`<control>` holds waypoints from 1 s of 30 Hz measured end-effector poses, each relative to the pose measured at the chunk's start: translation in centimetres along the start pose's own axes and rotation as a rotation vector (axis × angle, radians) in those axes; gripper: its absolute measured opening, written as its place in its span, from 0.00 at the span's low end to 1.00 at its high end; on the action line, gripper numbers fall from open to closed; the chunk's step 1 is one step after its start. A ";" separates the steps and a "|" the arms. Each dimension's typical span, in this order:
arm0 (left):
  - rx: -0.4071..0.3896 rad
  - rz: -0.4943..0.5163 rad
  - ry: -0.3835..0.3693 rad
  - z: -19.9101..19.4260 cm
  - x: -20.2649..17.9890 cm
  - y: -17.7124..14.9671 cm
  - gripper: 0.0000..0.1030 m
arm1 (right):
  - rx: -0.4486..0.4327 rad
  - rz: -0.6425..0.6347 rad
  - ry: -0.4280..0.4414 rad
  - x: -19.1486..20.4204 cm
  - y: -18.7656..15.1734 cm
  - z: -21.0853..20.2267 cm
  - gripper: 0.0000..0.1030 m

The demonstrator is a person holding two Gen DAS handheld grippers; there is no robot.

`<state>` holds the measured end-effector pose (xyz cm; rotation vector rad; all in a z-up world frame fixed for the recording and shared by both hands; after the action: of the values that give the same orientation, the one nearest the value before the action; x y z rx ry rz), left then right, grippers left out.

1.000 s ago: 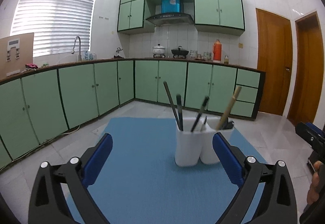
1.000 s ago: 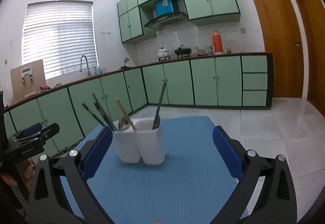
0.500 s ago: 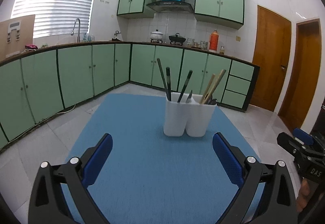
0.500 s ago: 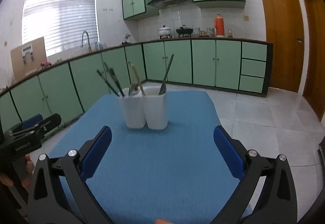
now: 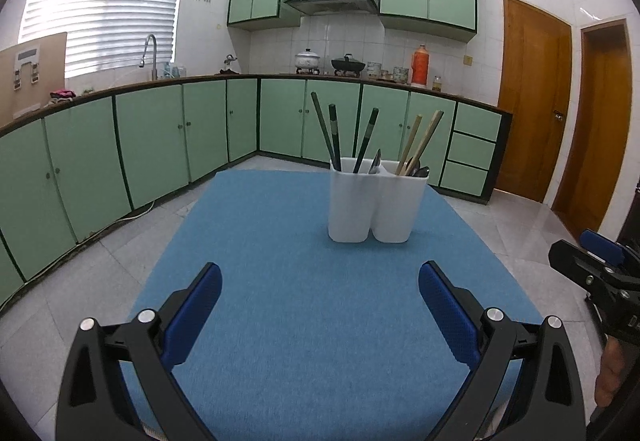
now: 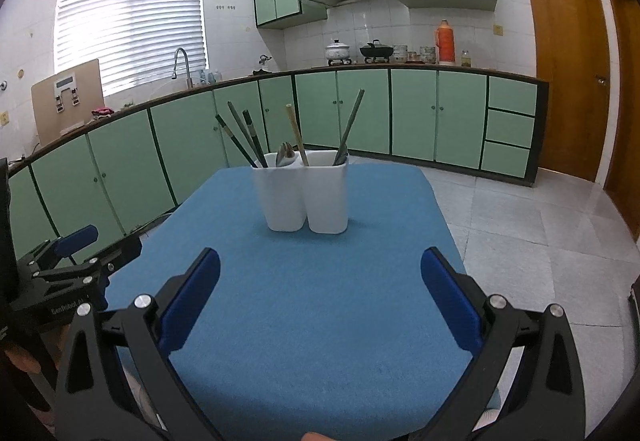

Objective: Organize utensils

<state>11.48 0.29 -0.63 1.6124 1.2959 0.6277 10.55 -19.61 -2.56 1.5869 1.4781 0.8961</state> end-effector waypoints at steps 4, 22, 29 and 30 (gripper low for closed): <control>-0.020 0.009 -0.007 -0.4 -0.3 0.7 0.94 | -0.010 -0.004 0.005 0.1 0.7 -0.1 0.95; -0.058 0.020 0.004 -0.7 0.0 1.2 0.94 | -0.089 -0.024 -0.015 0.4 1.6 -0.6 0.95; -0.058 0.028 0.002 -0.8 -0.3 1.3 0.94 | -0.091 -0.019 -0.011 0.4 1.5 -0.6 0.95; -0.057 0.028 0.002 -0.8 -0.2 1.2 0.94 | -0.091 -0.018 -0.011 0.5 1.5 -0.6 0.95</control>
<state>11.27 0.37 0.84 1.5859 1.2476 0.6779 10.78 -19.15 -0.95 1.5078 1.4219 0.9293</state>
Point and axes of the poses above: each gripper's, at about its wrist camera, not at the fingertips, and z roughly the way its jaws point, x to its left, y to its top, the point moved 8 cm from there along z, roughly the way its jaws point, and after that the axes turned 12 degrees about -y, right-handed, at the moved point
